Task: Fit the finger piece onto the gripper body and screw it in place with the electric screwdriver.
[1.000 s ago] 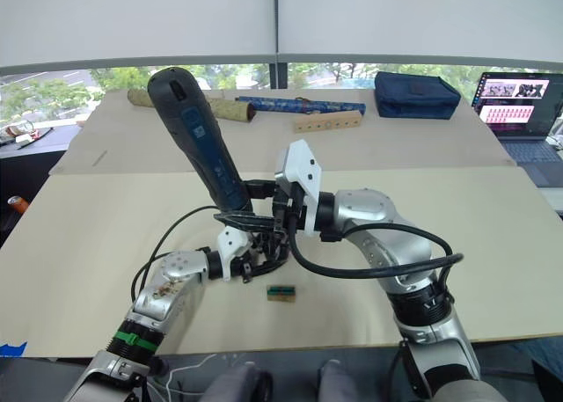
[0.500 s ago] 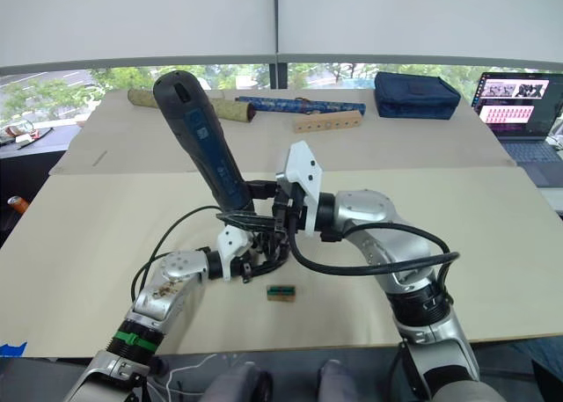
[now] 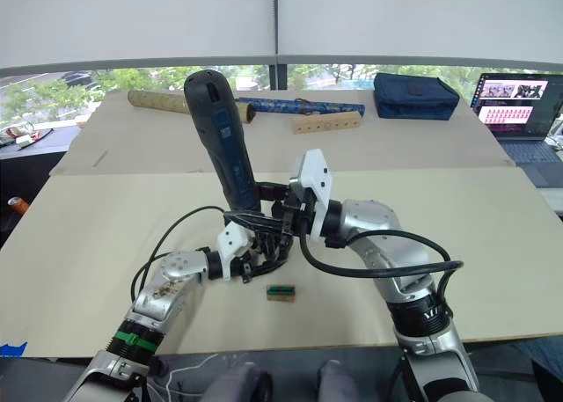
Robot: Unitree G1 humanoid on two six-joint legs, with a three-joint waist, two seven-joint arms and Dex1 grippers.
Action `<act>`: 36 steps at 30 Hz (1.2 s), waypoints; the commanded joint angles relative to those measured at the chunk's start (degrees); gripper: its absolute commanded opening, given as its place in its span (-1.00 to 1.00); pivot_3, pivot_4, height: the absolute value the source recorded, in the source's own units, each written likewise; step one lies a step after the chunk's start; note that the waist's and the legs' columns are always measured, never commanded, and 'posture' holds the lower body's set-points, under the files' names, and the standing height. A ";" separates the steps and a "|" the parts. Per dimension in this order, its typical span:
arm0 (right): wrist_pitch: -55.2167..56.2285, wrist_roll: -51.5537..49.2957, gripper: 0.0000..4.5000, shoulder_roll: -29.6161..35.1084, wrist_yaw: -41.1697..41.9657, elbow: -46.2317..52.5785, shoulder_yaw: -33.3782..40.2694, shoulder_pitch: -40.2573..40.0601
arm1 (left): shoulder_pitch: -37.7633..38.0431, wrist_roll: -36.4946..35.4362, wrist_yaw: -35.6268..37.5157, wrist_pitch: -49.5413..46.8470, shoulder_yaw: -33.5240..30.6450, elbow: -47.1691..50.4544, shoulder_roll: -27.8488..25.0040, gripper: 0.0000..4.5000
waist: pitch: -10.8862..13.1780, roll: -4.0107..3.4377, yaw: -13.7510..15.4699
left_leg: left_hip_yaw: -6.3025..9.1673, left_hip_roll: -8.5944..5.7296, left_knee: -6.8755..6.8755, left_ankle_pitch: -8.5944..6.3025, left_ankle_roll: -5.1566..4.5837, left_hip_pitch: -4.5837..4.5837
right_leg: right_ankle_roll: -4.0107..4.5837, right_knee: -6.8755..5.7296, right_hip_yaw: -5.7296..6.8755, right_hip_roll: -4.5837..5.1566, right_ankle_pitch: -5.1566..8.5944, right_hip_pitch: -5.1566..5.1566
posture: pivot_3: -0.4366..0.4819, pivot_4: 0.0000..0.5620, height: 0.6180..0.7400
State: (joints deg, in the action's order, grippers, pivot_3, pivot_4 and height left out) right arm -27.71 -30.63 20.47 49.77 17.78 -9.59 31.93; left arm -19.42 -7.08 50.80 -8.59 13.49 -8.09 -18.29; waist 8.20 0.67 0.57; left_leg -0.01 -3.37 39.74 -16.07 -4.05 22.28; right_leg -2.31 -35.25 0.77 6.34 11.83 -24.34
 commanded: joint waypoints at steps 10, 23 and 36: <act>-1.58 2.54 -0.15 0.57 -2.16 -1.31 -2.72 -1.78 | 1.06 -0.03 0.60 -0.77 1.03 -1.09 -0.03 0.03 | -0.04 -0.01 0.02 | 0.00 0.00 0.00 -0.07 -0.11 -0.06 | 0.00 0.00 0.00 0.00 0.00 0.04 | -0.05 -0.47 1.00; 1.24 5.10 -0.15 1.15 -2.36 -5.29 -5.07 -4.14 | 1.35 -0.15 0.01 -0.75 0.63 -0.77 -0.09 0.03 | -0.29 -0.01 0.02 | 0.01 0.02 -0.06 -0.23 -0.36 -0.42 | 0.00 0.06 0.00 0.01 0.00 0.12 | -0.05 -0.47 1.00; 3.54 4.43 -0.15 1.07 -2.11 -5.71 -4.79 -3.71 | 1.68 -0.19 0.13 -1.02 0.56 -0.38 -0.38 0.03 | -0.45 0.02 0.00 | 0.00 0.08 -0.11 -0.27 -0.33 -0.49 | 0.01 0.11 -0.02 0.09 0.00 0.14 | -0.05 -0.47 1.00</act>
State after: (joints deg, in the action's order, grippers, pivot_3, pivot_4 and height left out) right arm -22.50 -29.32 20.41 47.74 15.90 -12.95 30.11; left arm -19.17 -6.96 49.99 -8.77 13.16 -8.62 -18.27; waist 7.75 0.69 0.56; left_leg -0.01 -3.30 39.64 -16.34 -4.38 21.80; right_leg -2.30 -35.14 0.75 6.42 11.84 -24.20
